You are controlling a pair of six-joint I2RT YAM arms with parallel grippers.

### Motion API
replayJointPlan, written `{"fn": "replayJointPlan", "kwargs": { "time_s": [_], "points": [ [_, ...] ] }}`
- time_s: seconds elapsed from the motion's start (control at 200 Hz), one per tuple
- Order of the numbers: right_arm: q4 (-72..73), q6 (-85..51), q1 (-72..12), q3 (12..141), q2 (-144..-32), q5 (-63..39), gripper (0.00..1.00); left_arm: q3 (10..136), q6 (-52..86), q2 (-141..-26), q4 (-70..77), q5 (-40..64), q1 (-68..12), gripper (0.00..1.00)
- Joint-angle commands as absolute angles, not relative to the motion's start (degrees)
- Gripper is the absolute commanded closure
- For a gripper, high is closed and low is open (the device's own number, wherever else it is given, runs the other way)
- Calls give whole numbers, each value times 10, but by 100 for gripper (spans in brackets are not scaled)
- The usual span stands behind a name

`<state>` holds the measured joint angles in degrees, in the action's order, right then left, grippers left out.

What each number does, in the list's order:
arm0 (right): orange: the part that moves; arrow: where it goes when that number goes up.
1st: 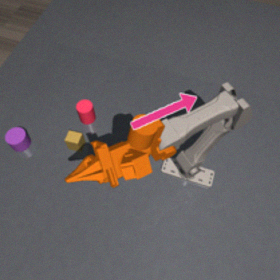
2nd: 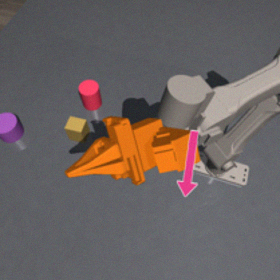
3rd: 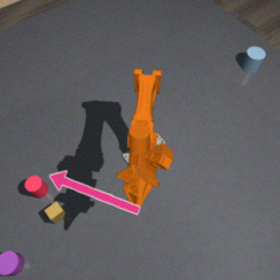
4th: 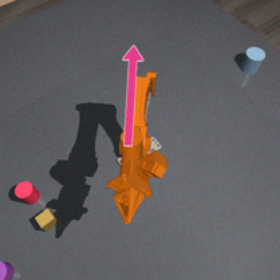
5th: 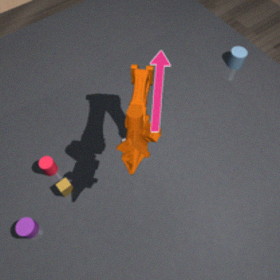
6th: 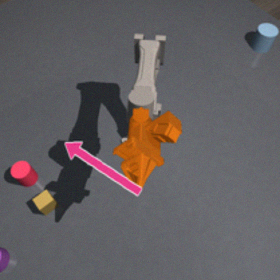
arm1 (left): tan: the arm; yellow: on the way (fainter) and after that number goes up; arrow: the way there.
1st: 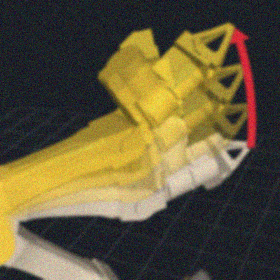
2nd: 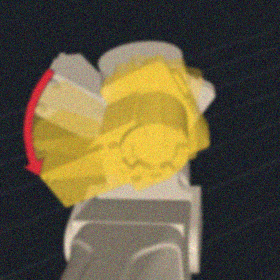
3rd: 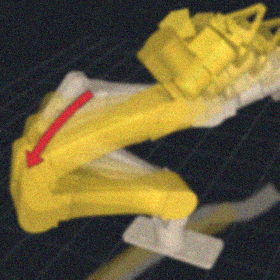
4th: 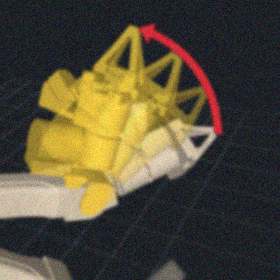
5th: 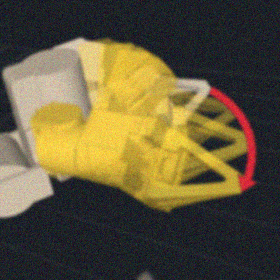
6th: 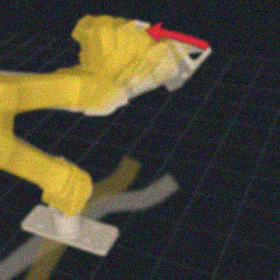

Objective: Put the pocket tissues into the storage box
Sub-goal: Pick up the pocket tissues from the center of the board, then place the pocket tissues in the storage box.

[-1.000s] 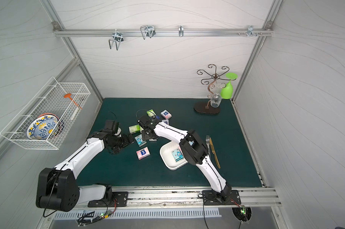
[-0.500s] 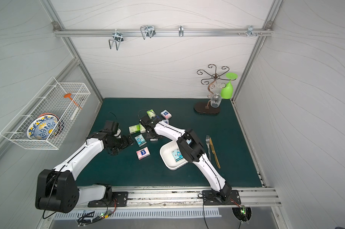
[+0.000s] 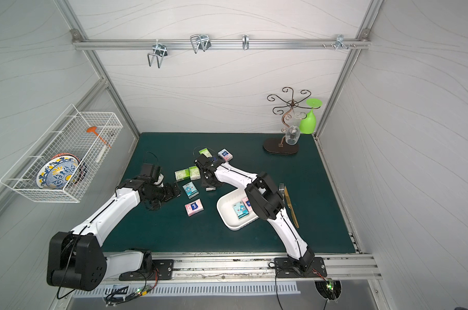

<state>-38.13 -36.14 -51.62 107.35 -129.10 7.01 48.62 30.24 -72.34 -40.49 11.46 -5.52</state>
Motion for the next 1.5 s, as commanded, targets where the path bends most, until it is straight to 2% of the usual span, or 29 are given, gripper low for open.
{"fn": "replayJointPlan", "kwargs": {
  "time_s": [0.0, 0.205, 0.445, 0.62, 0.981, 1.251, 1.491],
  "points": [
    [-345, -296, -512, 1042, -1200, 7, 52, 498, 299, -720, -399, 124, -54, 3],
    [-365, -232, -515, 918, -1071, -18, 52, 502, 303, -735, -390, 148, -54, 3],
    [-429, -187, -533, 769, -927, 4, 52, 503, 314, -749, -379, 178, -54, 4],
    [-446, -168, -563, 679, -863, 24, 52, 505, 320, -764, -374, 191, -56, 4],
    [-445, -168, -622, 667, -919, 93, 51, 516, 322, -763, -383, 188, -66, 4],
    [-442, -184, -623, 703, -972, 103, 48, 512, 326, -760, -382, 184, -69, 4],
    [-462, -193, -622, 740, -1005, 94, 32, 521, 314, -760, -396, 185, -73, 4]
  ]
}}
